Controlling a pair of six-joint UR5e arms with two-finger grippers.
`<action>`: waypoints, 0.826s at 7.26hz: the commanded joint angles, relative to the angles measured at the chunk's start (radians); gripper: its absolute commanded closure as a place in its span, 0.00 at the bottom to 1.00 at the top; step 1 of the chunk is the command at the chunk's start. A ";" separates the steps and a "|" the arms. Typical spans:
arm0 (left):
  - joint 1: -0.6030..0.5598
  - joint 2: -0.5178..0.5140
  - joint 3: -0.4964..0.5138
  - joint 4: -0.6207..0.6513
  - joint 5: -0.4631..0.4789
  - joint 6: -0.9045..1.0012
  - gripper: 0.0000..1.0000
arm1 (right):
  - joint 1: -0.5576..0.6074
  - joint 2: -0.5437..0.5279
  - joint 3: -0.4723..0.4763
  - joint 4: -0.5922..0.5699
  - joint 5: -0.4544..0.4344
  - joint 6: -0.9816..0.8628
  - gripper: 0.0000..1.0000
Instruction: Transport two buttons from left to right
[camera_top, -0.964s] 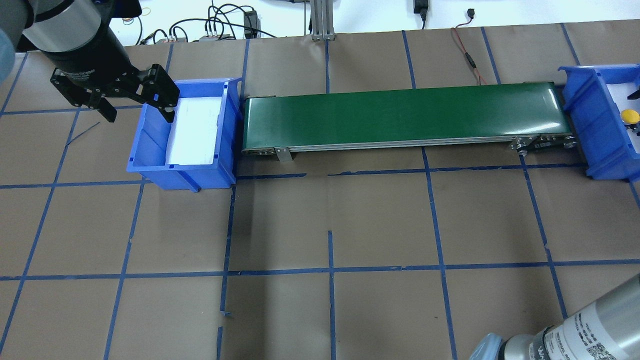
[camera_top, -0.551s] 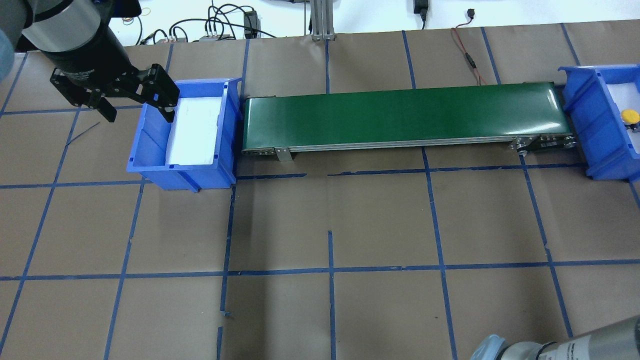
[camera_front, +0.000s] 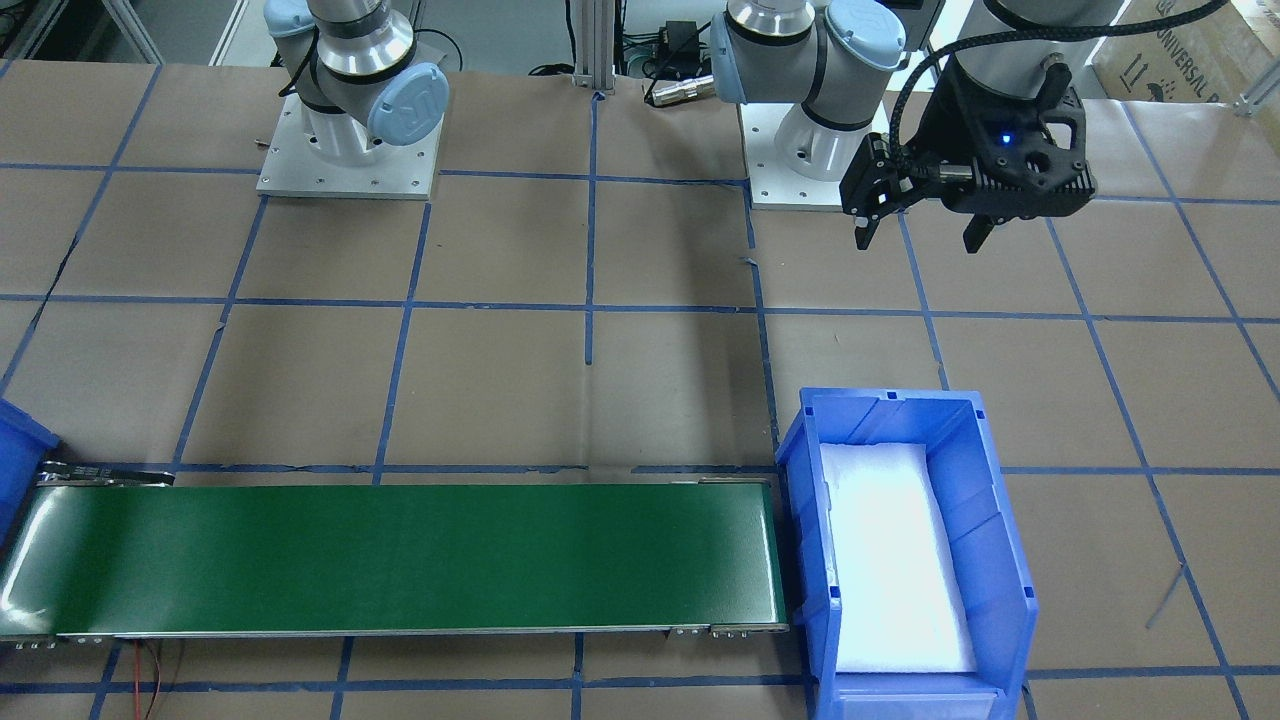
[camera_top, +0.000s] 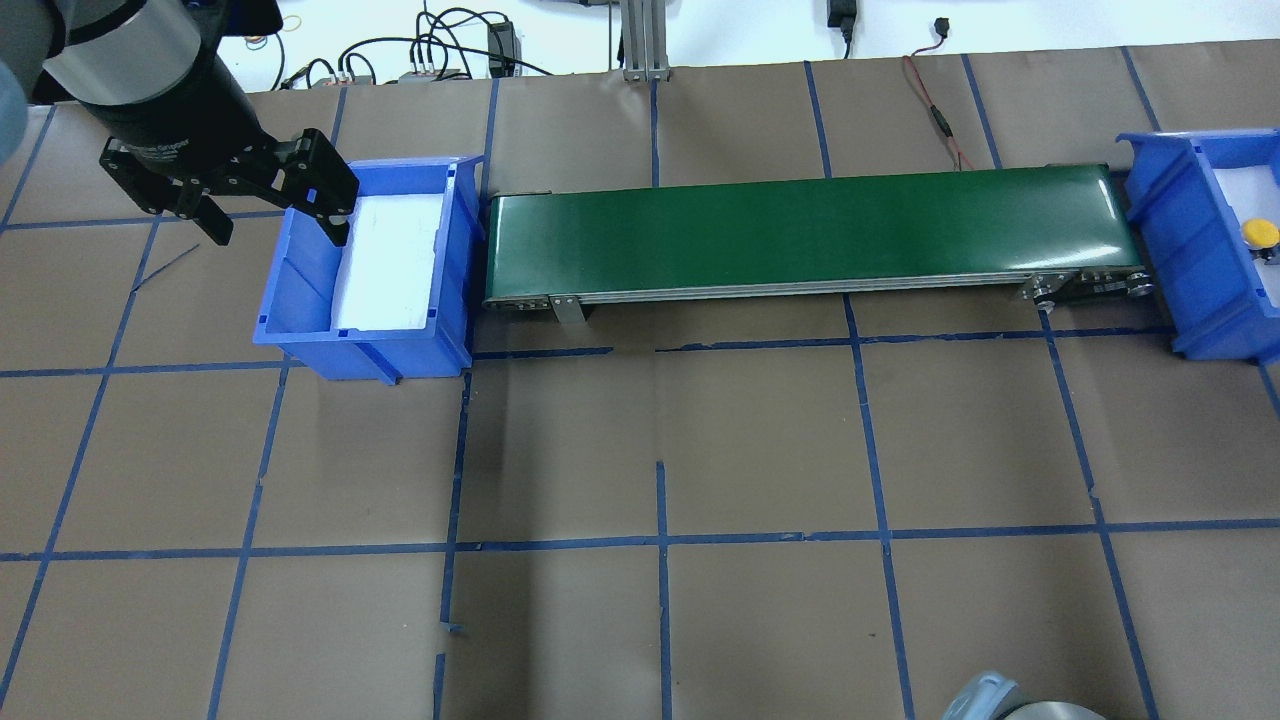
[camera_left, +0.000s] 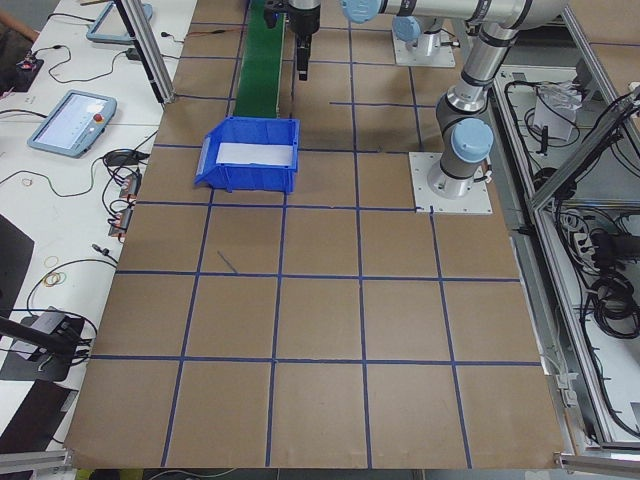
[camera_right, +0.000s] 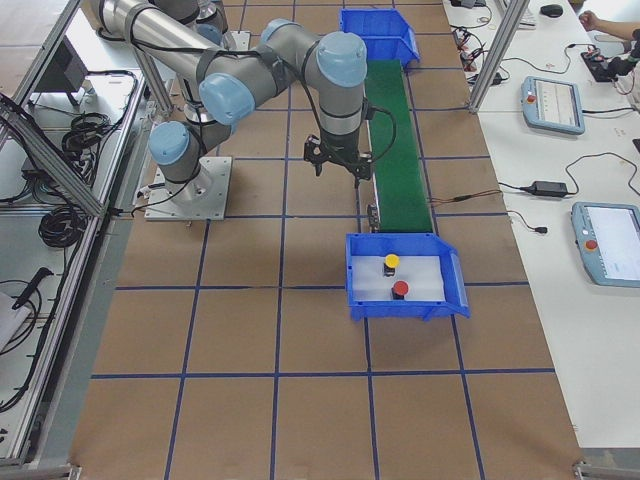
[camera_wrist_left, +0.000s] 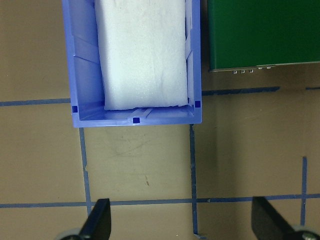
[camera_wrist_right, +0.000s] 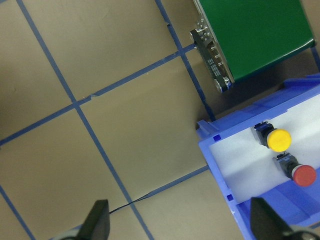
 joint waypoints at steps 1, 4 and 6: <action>0.000 0.000 -0.002 0.001 0.001 0.000 0.00 | 0.117 -0.049 0.002 0.063 -0.021 0.211 0.00; 0.000 0.000 -0.002 0.000 -0.001 0.000 0.00 | 0.419 -0.046 -0.005 0.066 -0.017 0.649 0.00; 0.000 0.000 0.000 0.000 0.001 0.000 0.00 | 0.601 -0.025 0.003 0.055 -0.011 1.025 0.00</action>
